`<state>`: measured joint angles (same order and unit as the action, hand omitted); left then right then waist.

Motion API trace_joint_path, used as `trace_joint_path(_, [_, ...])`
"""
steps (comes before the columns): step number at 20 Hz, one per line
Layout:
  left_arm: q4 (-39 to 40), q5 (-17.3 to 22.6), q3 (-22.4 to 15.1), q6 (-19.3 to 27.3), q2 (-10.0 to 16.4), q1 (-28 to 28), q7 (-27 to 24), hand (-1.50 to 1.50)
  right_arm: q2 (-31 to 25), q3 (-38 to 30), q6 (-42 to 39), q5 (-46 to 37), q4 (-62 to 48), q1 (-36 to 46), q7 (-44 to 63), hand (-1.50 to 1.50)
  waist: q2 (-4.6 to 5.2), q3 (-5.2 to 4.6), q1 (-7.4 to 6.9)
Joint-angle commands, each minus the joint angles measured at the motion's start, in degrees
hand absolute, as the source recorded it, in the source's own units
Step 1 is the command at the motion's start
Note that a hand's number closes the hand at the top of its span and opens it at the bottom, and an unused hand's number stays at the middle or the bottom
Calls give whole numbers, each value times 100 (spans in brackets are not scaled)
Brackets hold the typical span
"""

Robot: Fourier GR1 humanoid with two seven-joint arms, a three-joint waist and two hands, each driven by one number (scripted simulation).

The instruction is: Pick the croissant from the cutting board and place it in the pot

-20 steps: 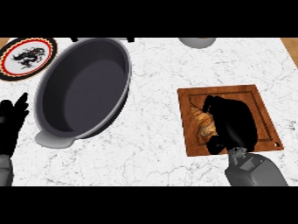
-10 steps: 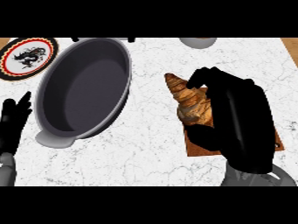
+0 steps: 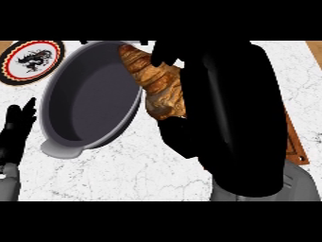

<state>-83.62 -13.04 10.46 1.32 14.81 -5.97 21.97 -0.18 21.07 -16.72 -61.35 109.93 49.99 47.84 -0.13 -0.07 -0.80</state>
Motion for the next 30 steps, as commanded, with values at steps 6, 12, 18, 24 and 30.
trace_joint_path(6, [378, -34, -57, 8, -85, -442, 22, 0, 18, 38, 606, 1384, -2316, 2200, 1152, 150, 32, -7, -82])
trace_joint_path(12, [201, -23, -7, -141, 104, -354, 5, 0, 18, 298, 1596, 2213, -3971, 2833, 933, 150, 53, -8, -191])
trace_joint_path(18, [-47, 23, -81, -201, 33, -352, 199, 0, 18, 1082, 2323, 3288, -5000, 3012, 736, 150, 57, -8, -297])
trace_joint_path(24, [131, -127, -247, -39, -179, -486, 115, 0, 18, 1384, 3069, 4296, -5890, 2687, 448, -150, 110, -10, -437])
trace_joint_path(30, [148, -72, -212, -119, -138, -428, 19, 0, 18, 1333, 4341, 5090, -6074, 2502, -497, -150, 136, -5, -508])
